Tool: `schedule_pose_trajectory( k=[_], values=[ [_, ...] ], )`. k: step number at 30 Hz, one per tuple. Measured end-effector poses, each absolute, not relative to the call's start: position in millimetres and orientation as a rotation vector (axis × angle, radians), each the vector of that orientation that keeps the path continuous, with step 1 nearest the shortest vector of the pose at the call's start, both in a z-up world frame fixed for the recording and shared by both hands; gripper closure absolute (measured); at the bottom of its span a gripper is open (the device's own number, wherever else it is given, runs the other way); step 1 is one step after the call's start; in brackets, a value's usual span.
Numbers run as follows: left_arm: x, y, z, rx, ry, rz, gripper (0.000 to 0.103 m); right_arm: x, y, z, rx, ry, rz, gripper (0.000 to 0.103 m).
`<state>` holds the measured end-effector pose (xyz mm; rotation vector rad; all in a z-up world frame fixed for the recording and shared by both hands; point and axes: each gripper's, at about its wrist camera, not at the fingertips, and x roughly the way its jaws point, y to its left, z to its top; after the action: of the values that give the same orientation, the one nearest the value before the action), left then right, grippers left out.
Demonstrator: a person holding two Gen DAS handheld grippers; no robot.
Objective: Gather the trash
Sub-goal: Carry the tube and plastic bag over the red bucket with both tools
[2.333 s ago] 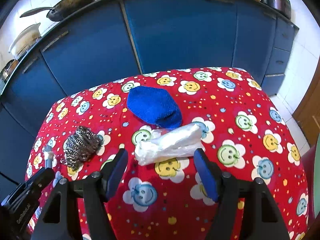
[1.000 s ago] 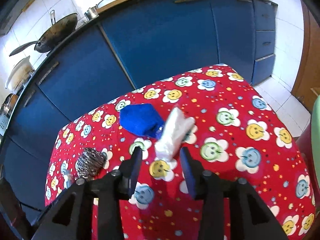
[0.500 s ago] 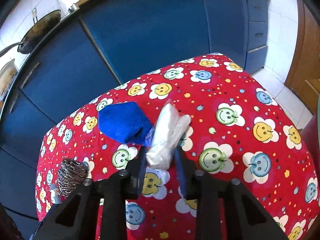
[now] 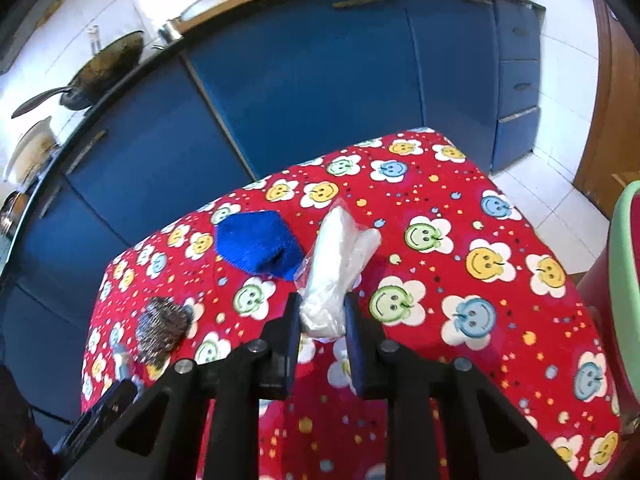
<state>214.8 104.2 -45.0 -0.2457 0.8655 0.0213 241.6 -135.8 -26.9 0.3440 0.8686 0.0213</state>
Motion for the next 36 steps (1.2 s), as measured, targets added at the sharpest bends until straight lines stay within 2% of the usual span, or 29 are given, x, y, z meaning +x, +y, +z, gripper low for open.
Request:
schedule_pose_trajectory(
  k=[19, 36],
  values=[
    [186, 55, -20, -0.198, 0.841, -0.065, 0.085, 163, -170, 4, 0.376, 0.808, 0.144, 0.08],
    [165, -21, 15, -0.091, 0.801, -0.211, 0.085, 104, -222, 26, 0.352, 0.746, 0.128, 0.08]
  ],
)
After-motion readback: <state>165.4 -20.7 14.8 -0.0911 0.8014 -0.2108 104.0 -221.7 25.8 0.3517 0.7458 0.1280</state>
